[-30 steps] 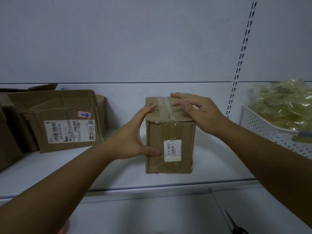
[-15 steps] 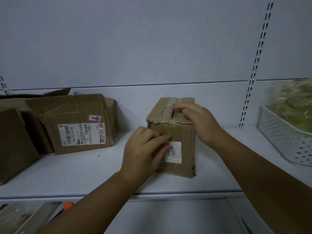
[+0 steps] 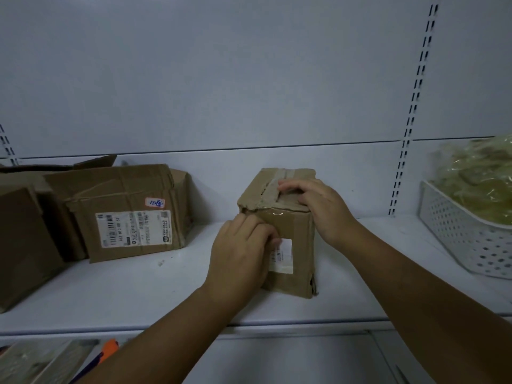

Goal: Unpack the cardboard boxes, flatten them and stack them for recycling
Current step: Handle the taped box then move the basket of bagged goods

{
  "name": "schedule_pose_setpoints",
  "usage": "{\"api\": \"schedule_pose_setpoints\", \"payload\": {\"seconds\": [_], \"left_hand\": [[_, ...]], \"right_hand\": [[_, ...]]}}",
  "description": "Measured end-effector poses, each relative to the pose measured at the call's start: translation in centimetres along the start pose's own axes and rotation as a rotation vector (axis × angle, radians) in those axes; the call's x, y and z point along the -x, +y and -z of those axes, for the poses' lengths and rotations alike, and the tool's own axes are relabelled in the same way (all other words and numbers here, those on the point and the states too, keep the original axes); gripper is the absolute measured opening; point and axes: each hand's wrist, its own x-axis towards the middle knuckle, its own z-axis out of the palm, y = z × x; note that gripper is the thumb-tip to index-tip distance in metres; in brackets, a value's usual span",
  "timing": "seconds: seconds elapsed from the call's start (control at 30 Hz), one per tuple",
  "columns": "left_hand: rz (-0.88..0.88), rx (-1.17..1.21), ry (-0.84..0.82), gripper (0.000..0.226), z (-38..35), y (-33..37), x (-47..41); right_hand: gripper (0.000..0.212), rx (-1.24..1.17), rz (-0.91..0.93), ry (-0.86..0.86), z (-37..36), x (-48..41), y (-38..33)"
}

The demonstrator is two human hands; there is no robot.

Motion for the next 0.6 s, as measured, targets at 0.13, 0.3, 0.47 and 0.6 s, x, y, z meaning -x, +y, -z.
{"api": "schedule_pose_setpoints", "payload": {"seconds": [0.13, 0.3, 0.47, 0.6], "left_hand": [[-0.045, -0.013, -0.104, 0.02, 1.6, 0.0, -1.0], [-0.183, -0.157, -0.215, 0.024, 4.0, -0.6, -2.4], [-0.186, -0.142, -0.345, 0.015, 5.4, -1.6, -3.4], [-0.264, -0.205, -0.443, 0.012, 6.1, -2.2, -5.4]], "right_hand": [[0.043, 0.02, -0.002, -0.038, 0.2, 0.0, -0.3], [0.041, 0.154, -0.009, -0.139, 0.5, -0.4, -0.6], [0.041, 0.384, 0.03, -0.232, 0.6, -1.1, -0.6], [0.04, 0.454, 0.006, -0.276, 0.7, -1.2, -1.2]]}}
